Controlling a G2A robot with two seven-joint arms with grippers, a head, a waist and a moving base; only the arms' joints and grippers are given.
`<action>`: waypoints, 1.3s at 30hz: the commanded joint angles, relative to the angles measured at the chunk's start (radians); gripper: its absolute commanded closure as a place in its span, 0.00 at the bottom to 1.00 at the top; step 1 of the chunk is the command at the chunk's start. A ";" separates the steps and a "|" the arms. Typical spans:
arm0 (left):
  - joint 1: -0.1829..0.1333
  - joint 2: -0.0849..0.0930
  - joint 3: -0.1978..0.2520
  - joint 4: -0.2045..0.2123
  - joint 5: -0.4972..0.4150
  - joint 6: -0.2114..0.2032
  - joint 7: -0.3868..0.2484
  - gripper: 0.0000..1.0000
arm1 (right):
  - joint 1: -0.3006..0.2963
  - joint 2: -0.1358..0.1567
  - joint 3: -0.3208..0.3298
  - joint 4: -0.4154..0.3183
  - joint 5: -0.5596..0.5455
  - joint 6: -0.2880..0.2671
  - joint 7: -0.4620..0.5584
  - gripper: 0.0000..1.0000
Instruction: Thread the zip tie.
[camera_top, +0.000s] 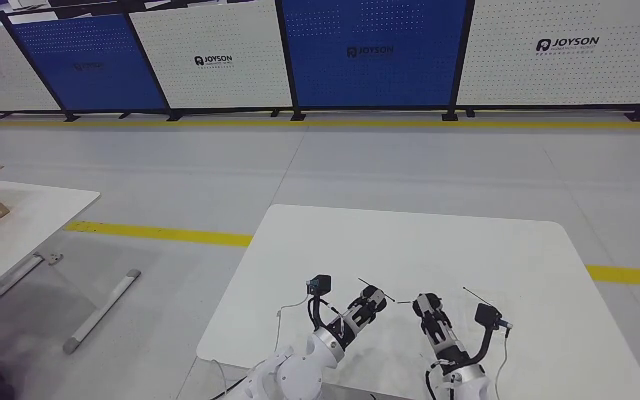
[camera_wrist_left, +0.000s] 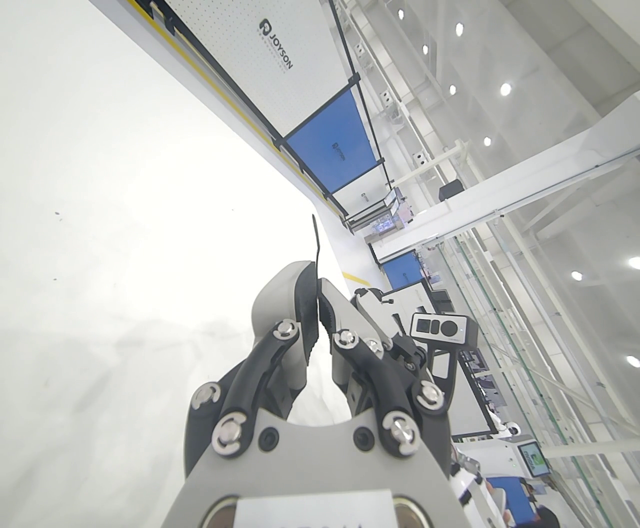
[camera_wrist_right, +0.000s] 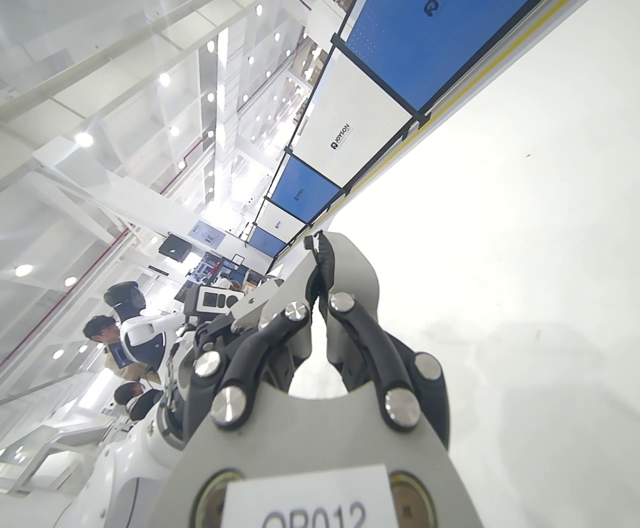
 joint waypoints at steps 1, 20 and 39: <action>0.000 0.000 0.000 0.000 0.000 0.000 0.000 1.00 | -0.001 -0.002 0.002 0.000 -0.001 -0.003 0.000 1.00; 0.000 0.000 0.000 0.000 0.000 0.000 0.000 1.00 | 0.009 -0.027 0.007 0.019 -0.015 0.002 0.025 1.00; 0.000 0.000 0.000 0.000 0.000 0.000 0.000 1.00 | 0.005 -0.037 0.015 0.022 -0.018 0.002 0.021 1.00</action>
